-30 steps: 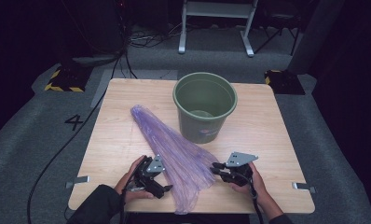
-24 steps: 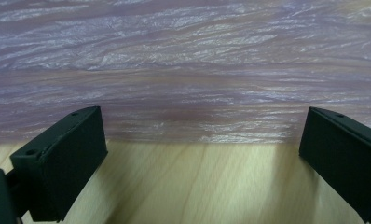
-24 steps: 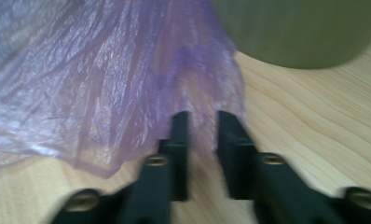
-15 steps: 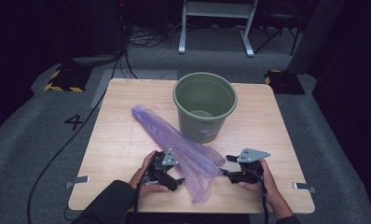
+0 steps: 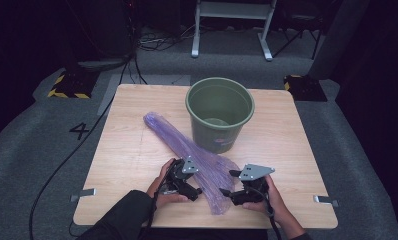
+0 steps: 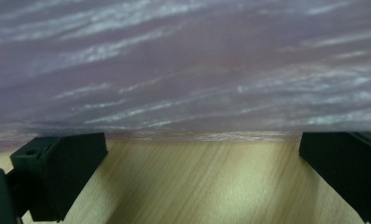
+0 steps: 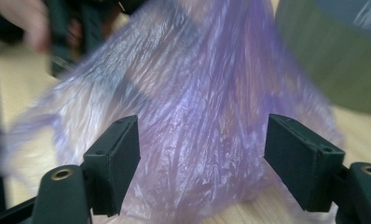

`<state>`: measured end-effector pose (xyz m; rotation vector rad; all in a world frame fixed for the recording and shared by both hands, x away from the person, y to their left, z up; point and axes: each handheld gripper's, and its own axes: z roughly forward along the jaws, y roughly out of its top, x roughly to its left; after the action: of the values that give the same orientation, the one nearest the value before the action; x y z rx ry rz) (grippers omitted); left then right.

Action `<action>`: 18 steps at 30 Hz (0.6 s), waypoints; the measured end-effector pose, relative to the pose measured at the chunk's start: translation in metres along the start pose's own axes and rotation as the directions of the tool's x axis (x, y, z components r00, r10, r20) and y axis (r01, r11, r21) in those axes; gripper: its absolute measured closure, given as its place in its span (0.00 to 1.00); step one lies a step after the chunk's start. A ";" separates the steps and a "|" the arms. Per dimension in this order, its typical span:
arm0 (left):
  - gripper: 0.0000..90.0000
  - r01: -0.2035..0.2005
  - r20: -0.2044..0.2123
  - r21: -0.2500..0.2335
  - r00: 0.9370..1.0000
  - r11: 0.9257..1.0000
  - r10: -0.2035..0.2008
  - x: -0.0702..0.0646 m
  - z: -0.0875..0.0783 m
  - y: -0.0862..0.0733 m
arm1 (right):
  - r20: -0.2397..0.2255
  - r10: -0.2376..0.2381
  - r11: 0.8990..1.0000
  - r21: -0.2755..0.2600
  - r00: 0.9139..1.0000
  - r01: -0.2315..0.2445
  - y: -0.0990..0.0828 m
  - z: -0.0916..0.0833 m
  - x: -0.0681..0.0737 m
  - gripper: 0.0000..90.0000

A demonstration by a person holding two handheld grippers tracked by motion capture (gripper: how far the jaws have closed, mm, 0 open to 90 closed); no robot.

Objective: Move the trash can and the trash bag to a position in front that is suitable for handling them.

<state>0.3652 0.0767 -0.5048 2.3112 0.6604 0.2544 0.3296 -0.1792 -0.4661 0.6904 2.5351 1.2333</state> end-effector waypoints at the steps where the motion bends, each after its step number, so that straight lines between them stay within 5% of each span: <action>1: 0.00 0.000 0.000 0.000 1.000 1.000 0.000 0.000 0.000 0.000 | 0.005 0.009 1.000 0.015 1.000 -0.009 -0.002 0.005 -0.001 0.30; 7: 0.00 0.002 0.002 -0.001 1.000 1.000 -0.002 0.000 0.001 0.001 | 0.041 0.002 0.997 0.071 0.999 -0.005 -0.010 0.021 -0.005 0.52; 8: 0.01 -0.008 0.012 -0.003 1.000 1.000 0.008 0.000 0.001 0.000 | 0.046 -0.006 0.996 0.086 0.999 0.002 -0.014 0.023 -0.008 0.72; 11: 0.01 -0.018 0.024 -0.005 1.000 1.000 0.018 0.003 -0.001 -0.002 | 0.056 -0.001 0.996 0.093 0.998 -0.004 -0.018 0.024 -0.014 0.86; 18: 0.00 -0.025 0.032 -0.006 0.999 1.000 0.025 0.013 -0.011 -0.012 | 0.051 0.021 0.996 0.086 0.999 -0.025 -0.028 0.014 -0.033 0.91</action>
<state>0.3679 0.0978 -0.5052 2.3148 0.6142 0.2306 0.3549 -0.2019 -0.4965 0.7615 2.5596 1.1043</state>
